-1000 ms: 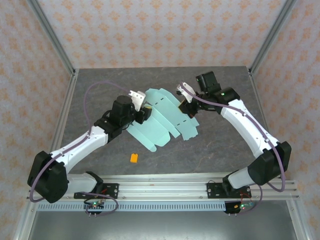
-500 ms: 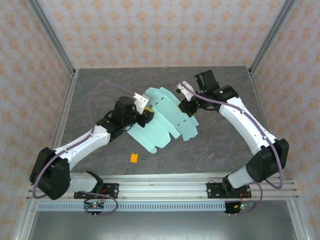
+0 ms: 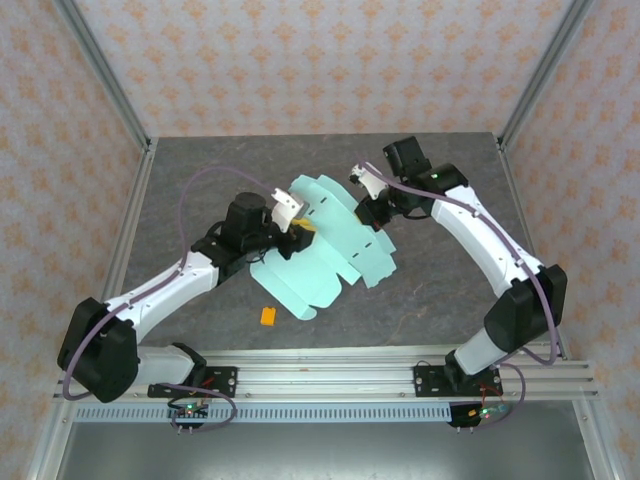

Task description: Fold the paper box

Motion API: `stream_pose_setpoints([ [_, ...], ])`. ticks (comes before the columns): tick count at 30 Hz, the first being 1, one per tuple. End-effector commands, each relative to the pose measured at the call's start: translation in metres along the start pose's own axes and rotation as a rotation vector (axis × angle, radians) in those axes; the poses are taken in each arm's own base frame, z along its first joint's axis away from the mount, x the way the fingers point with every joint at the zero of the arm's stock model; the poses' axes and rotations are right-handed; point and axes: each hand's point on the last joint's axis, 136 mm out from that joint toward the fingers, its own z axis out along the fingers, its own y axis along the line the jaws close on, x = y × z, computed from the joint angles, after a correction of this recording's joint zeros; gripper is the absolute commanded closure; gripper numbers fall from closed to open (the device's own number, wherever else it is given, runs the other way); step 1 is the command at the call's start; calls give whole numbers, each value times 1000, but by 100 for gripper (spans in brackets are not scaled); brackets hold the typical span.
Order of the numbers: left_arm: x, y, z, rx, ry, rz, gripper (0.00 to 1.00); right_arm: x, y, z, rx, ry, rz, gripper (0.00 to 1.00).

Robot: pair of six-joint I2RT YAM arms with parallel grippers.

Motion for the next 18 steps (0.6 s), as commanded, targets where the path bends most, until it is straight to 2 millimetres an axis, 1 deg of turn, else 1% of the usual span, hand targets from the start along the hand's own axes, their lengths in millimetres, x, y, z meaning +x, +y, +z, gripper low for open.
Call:
stream_pose_setpoints([
  [1, -2, -23, 2, 118, 49, 49, 69, -29, 5, -9, -30, -88, -4, 100],
  [7, 11, -7, 12, 49, 129, 22, 71, -31, 8, -11, -37, -94, -17, 100],
  [10, 9, -2, 11, 13, 120, 5, 71, -28, 5, -11, -17, -80, -34, 100],
  [12, 3, 0, 5, -12, 94, 1, 70, -22, 1, -11, 7, -55, -46, 100],
  [14, -6, 4, -5, -60, 50, 1, 68, -16, -3, -12, 35, -29, -61, 100],
  [17, -16, 23, -25, -192, -30, -37, 67, -10, -4, -13, 43, -1, -90, 100],
  [18, -17, 33, -31, -243, -53, -70, 64, -9, -4, -13, 43, 3, -94, 100],
])
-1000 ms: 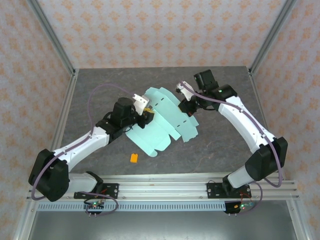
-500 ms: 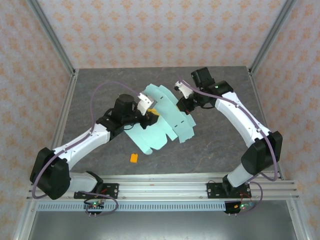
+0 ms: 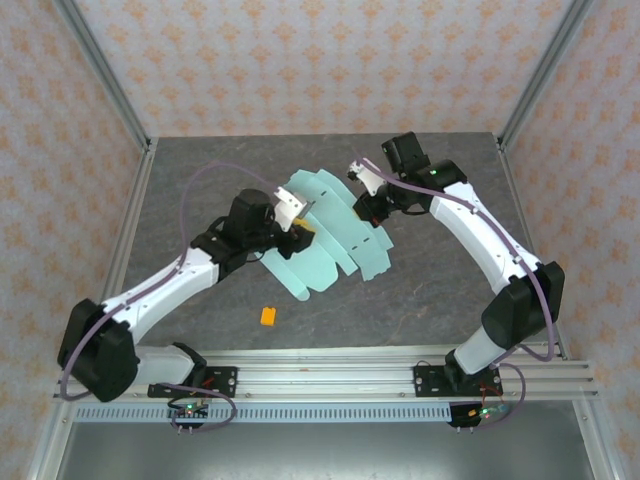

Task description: Fold the paper box

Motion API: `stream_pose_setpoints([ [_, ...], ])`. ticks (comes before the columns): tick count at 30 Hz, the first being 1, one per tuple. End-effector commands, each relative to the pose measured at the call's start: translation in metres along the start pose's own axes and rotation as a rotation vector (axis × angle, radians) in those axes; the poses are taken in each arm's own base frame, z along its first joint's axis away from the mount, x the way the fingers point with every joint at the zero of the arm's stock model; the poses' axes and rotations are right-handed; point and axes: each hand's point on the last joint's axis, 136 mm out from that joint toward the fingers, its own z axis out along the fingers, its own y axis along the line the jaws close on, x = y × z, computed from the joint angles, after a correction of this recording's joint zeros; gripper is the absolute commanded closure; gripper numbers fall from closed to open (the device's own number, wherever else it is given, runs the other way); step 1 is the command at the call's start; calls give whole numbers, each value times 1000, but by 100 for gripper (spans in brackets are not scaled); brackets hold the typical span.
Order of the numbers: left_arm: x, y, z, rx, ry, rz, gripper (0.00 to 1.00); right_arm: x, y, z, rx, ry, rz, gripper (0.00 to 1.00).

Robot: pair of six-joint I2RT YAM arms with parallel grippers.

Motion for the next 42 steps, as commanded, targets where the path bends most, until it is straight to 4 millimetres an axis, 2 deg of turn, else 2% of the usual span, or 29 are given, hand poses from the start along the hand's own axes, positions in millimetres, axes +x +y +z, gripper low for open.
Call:
stream_pose_setpoints([
  [1, -17, 38, -23, -198, -113, -103, 62, -3, 0, -12, 25, 7, -56, 100],
  [3, -12, 52, -26, -224, -106, -166, 58, -4, 1, -12, 15, 7, -61, 100],
  [5, -6, 57, -23, -227, -75, -191, 54, -4, 2, -11, 12, 8, -63, 100],
  [10, 0, 59, -9, -214, 0, -196, 47, -6, 1, -10, 8, 7, -63, 100],
  [18, 1, 63, 6, -202, 39, -168, 46, -5, 3, -7, -9, 12, -48, 100],
  [20, -1, 61, 9, -182, 36, -168, 48, -5, 3, -7, -11, 10, -45, 100],
  [27, -3, 38, 20, -31, 37, -168, 67, -14, 4, -9, -21, -17, -31, 100],
  [31, -4, 25, 23, 33, 36, -161, 73, -21, 6, -10, -31, -39, -25, 100],
  [35, -5, 14, 24, 76, 41, -143, 77, -24, 5, -9, -31, -49, -16, 100],
  [42, 4, 4, 41, 91, 98, -114, 73, -27, 11, -4, -86, -64, 6, 100],
])
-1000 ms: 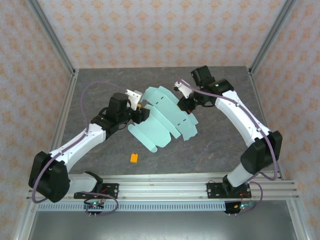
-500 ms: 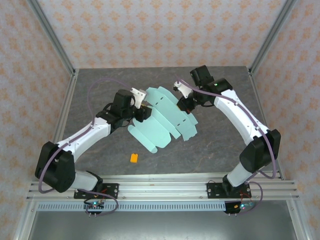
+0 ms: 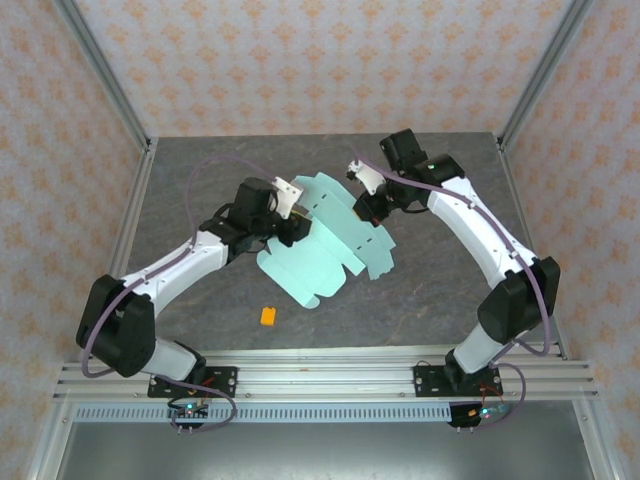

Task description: Fold the paper box

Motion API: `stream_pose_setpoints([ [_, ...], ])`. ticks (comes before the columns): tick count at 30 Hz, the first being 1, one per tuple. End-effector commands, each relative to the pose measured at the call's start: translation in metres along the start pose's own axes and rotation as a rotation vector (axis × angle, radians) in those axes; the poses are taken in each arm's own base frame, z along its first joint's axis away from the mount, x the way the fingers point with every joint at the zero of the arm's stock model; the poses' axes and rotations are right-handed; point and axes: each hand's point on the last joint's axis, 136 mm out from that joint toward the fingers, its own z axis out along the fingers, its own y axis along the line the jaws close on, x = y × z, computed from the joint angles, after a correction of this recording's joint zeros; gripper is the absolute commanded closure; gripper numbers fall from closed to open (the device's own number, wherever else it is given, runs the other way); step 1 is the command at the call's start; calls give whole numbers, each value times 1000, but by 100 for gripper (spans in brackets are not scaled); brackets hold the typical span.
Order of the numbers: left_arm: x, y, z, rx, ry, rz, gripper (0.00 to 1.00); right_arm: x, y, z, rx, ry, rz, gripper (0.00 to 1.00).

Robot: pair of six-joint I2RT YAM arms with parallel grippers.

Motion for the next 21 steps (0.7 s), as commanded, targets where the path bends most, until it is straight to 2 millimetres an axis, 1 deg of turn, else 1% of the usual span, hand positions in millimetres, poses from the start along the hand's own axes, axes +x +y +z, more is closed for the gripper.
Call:
stream_pose_setpoints([
  [1, -6, -25, 7, 86, 8, 45, 72, -26, 10, -6, -57, -97, -11, 100],
  [6, -3, -22, 11, 64, 20, 48, 68, -19, 6, -6, -32, -76, -25, 100],
  [10, -5, -18, 2, 30, 5, 56, 65, -13, -1, -7, 17, -45, -45, 100],
  [14, -9, -19, -17, 5, -41, 64, 58, -5, -9, -9, 72, -11, -76, 100],
  [16, -13, -20, -28, 2, -78, 57, 56, -3, -7, -9, 66, -4, -92, 100],
  [18, -22, -23, -40, 30, -130, 45, 54, -2, -2, -9, 42, -13, -104, 100],
  [21, -43, -31, -52, 93, -184, 25, 51, -2, 3, -9, 13, -29, -121, 100],
])
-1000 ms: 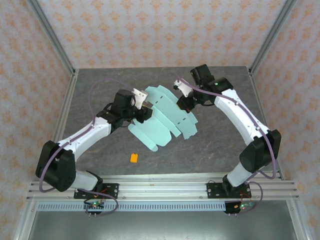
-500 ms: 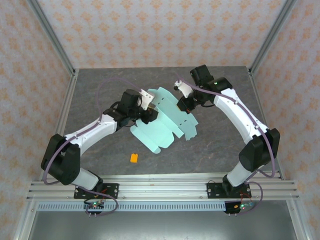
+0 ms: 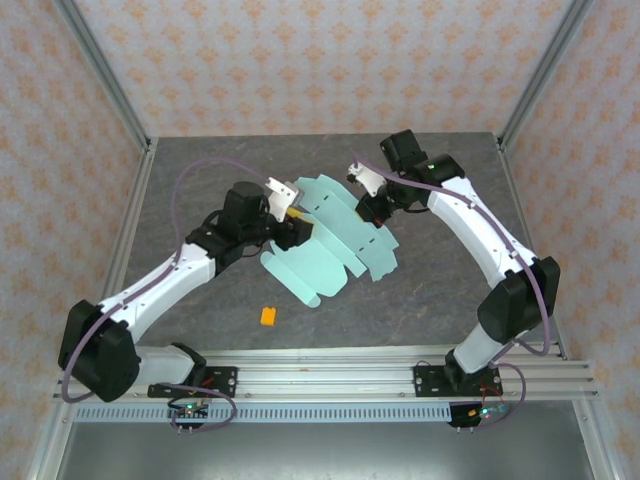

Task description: Fold the paper box

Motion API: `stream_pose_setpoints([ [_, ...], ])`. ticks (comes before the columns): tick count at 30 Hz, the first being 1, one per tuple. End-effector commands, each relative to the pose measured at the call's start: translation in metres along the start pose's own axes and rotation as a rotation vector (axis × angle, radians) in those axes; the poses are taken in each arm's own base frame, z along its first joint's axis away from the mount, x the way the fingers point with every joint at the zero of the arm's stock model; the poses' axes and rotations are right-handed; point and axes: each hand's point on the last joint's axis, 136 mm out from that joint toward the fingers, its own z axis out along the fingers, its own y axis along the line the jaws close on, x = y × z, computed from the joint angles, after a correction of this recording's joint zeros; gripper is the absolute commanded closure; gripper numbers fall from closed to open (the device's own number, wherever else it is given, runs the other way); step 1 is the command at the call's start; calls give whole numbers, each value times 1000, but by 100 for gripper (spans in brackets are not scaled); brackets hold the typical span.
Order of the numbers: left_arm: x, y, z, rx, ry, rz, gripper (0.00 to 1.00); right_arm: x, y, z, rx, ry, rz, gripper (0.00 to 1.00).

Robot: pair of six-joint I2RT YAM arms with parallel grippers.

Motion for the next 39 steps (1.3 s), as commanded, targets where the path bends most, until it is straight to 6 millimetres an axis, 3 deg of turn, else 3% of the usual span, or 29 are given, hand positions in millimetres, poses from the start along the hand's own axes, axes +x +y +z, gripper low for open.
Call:
stream_pose_setpoints([
  [1, -27, -8, -10, 77, -72, -26, 51, -9, 11, -10, -21, -59, -70, 100],
  [7, -49, -14, -3, 150, -42, -17, 48, -7, 18, -12, -45, -77, -98, 100],
  [18, -72, 4, 1, 103, -27, -6, 45, -5, 23, -11, -63, -74, -110, 100],
  [23, -87, -15, 2, 215, -45, 5, 45, -6, 25, -7, -73, -70, -109, 100],
  [28, -83, -39, 4, 298, -9, 69, 53, -11, 22, -6, -65, -74, -85, 100],
  [33, -79, -43, 2, 310, -16, 75, 65, -16, 16, -7, -49, -87, -46, 100],
  [39, -69, -53, 0, 336, -25, 95, 66, -20, 13, -4, -59, -87, 8, 100],
])
